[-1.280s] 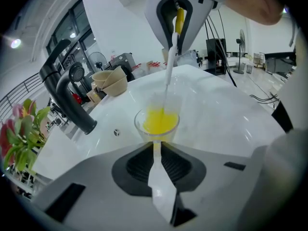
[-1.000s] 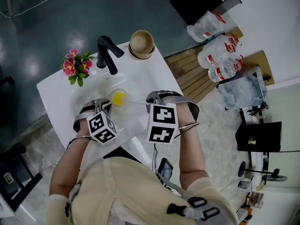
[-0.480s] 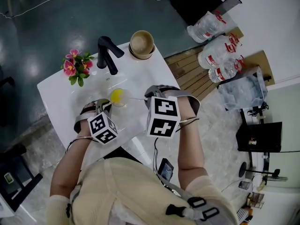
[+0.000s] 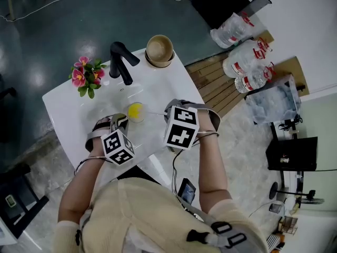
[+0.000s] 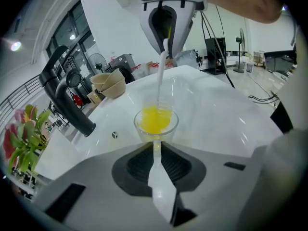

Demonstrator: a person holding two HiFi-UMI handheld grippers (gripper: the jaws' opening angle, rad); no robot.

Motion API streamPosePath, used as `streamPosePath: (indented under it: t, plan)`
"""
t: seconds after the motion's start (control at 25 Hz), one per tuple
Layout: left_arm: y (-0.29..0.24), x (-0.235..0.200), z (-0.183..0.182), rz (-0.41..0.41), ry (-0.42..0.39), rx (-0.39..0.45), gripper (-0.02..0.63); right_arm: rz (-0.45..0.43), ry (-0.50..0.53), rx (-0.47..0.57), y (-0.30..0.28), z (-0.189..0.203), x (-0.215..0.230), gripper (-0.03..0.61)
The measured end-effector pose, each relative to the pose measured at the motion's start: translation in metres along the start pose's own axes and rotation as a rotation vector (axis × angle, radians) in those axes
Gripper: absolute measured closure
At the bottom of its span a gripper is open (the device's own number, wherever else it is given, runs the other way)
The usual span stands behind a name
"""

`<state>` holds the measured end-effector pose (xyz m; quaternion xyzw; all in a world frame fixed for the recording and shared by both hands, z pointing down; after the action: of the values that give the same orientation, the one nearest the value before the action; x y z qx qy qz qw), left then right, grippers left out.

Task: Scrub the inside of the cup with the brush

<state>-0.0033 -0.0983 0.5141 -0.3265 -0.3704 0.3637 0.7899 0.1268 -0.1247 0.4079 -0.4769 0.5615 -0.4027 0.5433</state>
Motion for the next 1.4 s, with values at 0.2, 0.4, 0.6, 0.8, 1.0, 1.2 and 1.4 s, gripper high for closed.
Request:
streamPosePath:
  t: [0.2,0.4,0.6,0.8,1.0,1.2,1.4]
  plan:
    - [-0.001,0.0,-0.001,-0.01,-0.003,-0.003,0.558,0.016,-0.011,-0.039,-0.013,0.0,-0.013,0.529]
    - [0.0,0.004,-0.003,-0.011,-0.03,-0.001,0.558,0.03,0.019,-0.073,-0.024,-0.007,-0.026,0.529]
    - [-0.001,0.004,-0.002,-0.014,-0.02,-0.006,0.558,0.079,0.076,-0.073,-0.019,-0.02,-0.031,0.529]
    - [-0.002,0.005,-0.001,-0.016,-0.026,-0.005,0.558,0.088,0.067,0.102,0.008,-0.033,-0.033,0.529]
    - [0.0,0.007,-0.003,-0.02,-0.027,-0.004,0.558,0.094,0.066,0.125,0.013,-0.029,-0.034,0.529]
    - [0.0,0.006,-0.003,-0.023,-0.025,-0.007,0.558,0.071,0.023,0.171,0.017,-0.019,-0.032,0.529]
    - [0.001,0.006,-0.002,-0.029,-0.02,-0.011,0.558,0.056,-0.02,0.211,0.026,-0.003,-0.032,0.529]
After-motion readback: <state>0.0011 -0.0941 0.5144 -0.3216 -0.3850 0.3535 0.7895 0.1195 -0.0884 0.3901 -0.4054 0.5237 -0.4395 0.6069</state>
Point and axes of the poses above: the fingertips, and each gripper's own axes: y backward along the fingers, x to its right, z out of its underside, the point moved 7 cm from there along y, backward along the fingers, and after that the axes turned 5 degrees about -x, right-handed, at the moved point
